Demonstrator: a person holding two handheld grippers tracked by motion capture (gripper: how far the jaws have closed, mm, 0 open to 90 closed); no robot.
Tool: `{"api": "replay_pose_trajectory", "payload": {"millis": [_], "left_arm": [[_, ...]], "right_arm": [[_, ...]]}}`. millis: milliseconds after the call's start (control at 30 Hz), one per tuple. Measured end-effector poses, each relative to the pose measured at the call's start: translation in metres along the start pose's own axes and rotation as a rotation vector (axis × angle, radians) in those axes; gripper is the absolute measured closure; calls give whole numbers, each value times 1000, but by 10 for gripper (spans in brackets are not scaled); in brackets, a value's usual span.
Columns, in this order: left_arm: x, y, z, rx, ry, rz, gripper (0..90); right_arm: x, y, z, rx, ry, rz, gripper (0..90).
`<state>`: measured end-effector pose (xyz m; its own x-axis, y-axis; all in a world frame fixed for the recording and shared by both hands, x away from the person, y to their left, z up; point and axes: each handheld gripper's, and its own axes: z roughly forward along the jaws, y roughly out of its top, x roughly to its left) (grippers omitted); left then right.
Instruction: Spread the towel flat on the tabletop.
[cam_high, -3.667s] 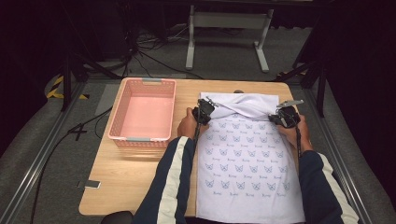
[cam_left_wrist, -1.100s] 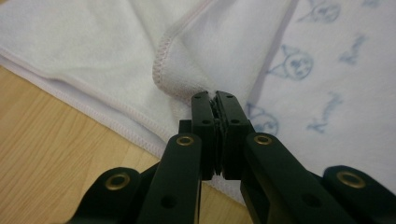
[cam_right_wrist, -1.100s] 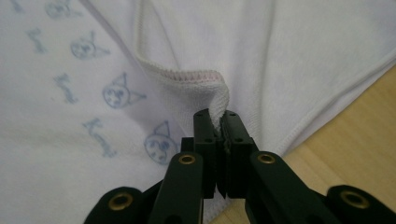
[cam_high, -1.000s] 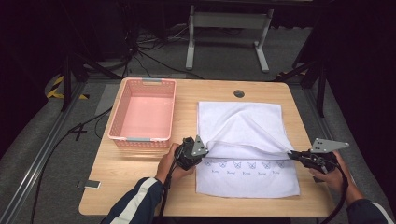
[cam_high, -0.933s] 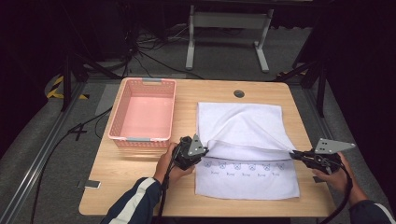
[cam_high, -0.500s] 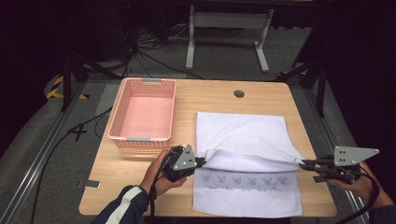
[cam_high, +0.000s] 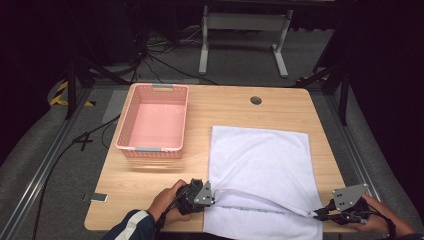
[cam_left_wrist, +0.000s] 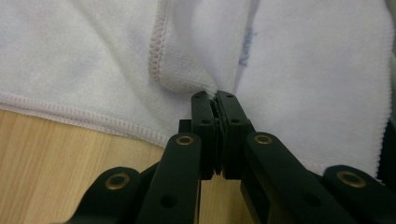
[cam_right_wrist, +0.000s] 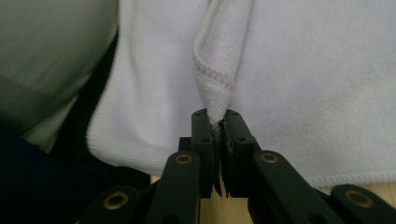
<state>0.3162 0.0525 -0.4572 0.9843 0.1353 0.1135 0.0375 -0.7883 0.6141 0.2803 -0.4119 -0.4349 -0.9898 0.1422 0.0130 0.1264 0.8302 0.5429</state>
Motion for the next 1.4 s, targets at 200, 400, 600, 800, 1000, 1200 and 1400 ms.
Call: {"api": "replay_pose_trajectory", "payload": {"millis": [200, 400, 600, 800, 1000, 1200, 1400], "left_arm": [[23, 1, 4, 17, 85, -63, 877], [43, 11, -4, -50, 95, -128, 875], [33, 36, -55, -215, 128, -70, 873], [3, 22, -52, -122, 1, 55, 869], [-7, -7, -18, 22, 4, 8, 787], [-1, -16, -31, -88, -13, -132, 396], [9, 6, -31, -221, -33, -229, 337]], "right_arm": [[-12, 0, 3, 10, -75, 35, 868], [-43, 2, -7, -78, -205, 132, 866], [-27, 23, -56, -234, -252, 79, 863], [3, 26, -55, -170, -141, -40, 847], [13, 9, -15, -17, -52, -21, 727], [19, 0, -18, -60, -79, 8, 546], [22, 7, -34, -145, -104, 22, 551]]}}
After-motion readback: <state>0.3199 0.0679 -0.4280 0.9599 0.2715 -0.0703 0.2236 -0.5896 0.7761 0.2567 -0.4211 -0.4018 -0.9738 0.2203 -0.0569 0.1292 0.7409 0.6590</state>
